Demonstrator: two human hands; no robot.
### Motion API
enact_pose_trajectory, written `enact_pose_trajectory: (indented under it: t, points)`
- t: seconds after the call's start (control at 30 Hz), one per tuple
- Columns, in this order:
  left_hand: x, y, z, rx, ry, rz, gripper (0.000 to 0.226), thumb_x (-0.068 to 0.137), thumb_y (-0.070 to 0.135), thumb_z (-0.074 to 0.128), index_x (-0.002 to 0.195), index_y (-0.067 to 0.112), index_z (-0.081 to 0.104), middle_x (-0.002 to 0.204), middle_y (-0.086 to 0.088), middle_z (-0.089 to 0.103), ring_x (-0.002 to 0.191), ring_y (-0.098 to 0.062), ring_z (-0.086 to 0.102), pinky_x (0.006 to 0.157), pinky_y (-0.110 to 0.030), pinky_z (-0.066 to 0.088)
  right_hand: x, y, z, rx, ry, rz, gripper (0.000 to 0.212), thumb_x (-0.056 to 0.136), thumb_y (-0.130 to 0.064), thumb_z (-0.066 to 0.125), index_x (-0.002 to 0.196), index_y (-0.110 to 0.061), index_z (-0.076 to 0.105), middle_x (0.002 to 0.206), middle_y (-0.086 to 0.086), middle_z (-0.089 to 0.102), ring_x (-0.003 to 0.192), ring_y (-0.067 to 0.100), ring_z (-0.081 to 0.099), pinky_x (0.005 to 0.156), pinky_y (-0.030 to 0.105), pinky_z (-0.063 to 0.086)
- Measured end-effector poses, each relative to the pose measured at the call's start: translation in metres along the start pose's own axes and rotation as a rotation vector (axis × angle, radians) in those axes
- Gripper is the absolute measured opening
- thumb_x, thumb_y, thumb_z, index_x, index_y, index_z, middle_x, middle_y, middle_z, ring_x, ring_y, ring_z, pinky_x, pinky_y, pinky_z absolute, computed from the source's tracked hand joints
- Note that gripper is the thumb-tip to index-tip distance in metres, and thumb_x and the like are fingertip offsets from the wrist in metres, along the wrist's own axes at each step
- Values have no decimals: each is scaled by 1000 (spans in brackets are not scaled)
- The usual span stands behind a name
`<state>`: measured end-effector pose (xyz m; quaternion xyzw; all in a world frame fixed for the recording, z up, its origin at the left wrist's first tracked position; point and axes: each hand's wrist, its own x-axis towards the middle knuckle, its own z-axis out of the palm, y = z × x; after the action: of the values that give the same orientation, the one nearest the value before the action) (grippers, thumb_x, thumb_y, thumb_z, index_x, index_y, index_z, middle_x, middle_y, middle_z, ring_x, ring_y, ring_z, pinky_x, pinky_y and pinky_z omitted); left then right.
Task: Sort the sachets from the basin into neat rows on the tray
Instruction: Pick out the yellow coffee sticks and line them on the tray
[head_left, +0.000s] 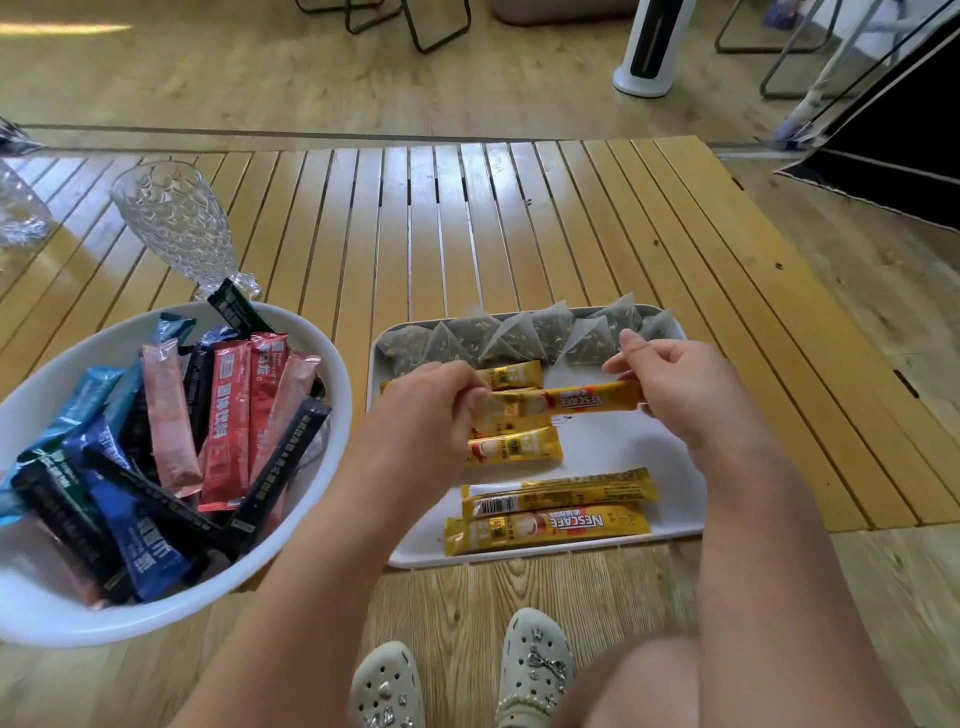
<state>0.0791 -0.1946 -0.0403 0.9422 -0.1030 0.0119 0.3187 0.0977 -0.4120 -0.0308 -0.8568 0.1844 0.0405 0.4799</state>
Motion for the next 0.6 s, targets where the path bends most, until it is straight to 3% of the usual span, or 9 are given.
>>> enact_pose_trajectory:
  t: [0.07,0.2,0.3,0.37,0.47,0.53,0.6]
  points:
    - [2,-5,-8,-28,3,-46,14,99,24,48,93,24,61,75,13,54,66,-3,48,54,-16,31,-2,-2,1,58,-93,16,33,95,-45,54,81,-21,72,85,3,70,90,23,61,83,38,52]
    - [1,-11,-21,-82,28,-110,17,100,23,47,90,25,60,63,11,53,53,-6,46,47,-21,31,-6,-7,4,114,-244,-34,7,89,-26,68,87,-21,72,82,0,71,81,15,62,70,26,50]
    - [-1,-15,-26,-61,-1,-131,17,100,23,47,94,24,63,65,10,55,57,-6,48,48,-19,31,-9,-10,5,86,-329,-38,6,86,-15,70,89,-19,74,82,1,73,80,13,65,65,21,53]
    - [-1,-16,-28,-106,32,-121,14,99,23,49,101,23,63,70,10,59,62,-4,54,51,-18,39,-13,-13,6,44,-404,-44,8,85,-14,71,90,-18,75,82,4,74,76,10,65,61,17,53]
    - [0,-11,-31,-497,192,-150,19,93,28,59,111,24,57,83,2,70,77,-10,68,72,-31,58,-19,-19,11,3,-512,-102,9,84,-14,73,91,-19,76,76,-1,75,66,0,63,56,10,45]
    - [1,-7,-32,-719,279,-169,33,83,35,65,114,27,55,91,-2,72,84,-10,70,79,-31,56,-21,-25,18,12,-587,-143,9,83,-15,73,91,-17,77,77,-4,75,68,-2,65,59,8,45]
    - [2,-1,-30,-824,274,-187,39,80,35,68,116,30,55,100,-3,72,94,-14,70,84,-30,54,-23,-29,23,40,-641,-176,9,83,-14,73,91,-14,77,84,0,77,78,5,69,72,16,52]
